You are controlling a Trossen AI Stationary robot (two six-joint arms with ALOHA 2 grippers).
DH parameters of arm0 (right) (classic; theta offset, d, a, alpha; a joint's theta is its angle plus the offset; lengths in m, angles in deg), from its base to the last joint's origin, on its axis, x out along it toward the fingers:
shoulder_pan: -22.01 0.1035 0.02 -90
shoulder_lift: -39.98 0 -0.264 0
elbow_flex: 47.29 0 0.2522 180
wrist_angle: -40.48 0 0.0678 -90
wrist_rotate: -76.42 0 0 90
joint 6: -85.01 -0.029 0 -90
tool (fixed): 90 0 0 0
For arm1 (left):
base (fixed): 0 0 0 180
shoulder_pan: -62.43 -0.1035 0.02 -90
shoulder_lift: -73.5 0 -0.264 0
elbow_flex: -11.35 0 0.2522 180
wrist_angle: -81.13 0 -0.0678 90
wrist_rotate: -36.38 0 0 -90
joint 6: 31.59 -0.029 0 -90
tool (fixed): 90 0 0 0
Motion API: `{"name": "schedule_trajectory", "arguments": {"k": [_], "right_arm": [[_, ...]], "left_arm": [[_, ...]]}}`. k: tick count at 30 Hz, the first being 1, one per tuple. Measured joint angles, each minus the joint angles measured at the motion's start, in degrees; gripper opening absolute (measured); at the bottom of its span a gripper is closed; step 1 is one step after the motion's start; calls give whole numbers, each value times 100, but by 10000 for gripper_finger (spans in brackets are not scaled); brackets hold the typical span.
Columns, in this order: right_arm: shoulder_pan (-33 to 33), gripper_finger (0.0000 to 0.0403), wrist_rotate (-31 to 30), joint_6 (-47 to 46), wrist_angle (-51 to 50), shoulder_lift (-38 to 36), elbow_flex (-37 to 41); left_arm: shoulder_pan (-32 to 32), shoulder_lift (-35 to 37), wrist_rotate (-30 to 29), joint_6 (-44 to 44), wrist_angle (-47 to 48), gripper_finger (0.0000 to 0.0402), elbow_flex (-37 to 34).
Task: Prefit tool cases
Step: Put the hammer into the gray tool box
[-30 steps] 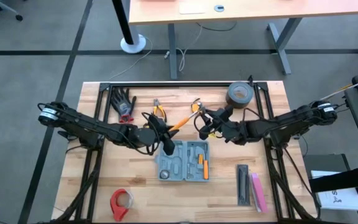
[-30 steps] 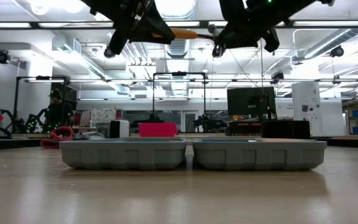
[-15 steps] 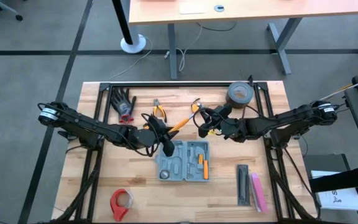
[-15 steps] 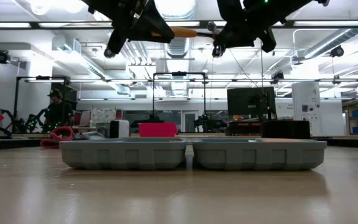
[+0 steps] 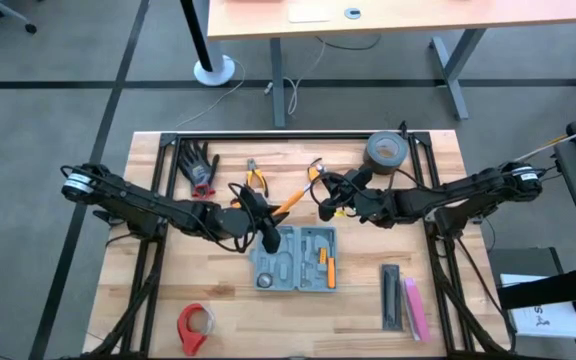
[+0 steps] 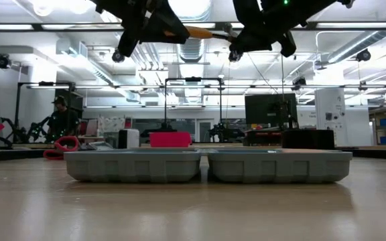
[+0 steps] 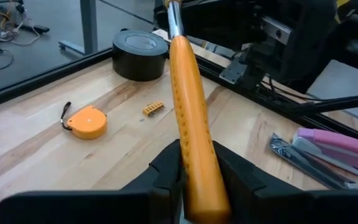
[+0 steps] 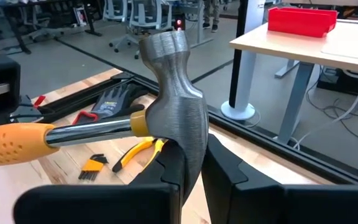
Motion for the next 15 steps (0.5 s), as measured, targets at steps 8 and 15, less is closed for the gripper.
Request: {"name": "schedule_trajectory", "arguments": {"k": [8, 15], "right_arm": [[-3, 16, -5, 4, 39, 0, 0], [-10, 8, -26, -5, 79, 2, -2]], "left_arm": [[-5, 0, 92, 19, 45, 62, 0], [6, 0, 351, -2, 61, 120, 7]]}}
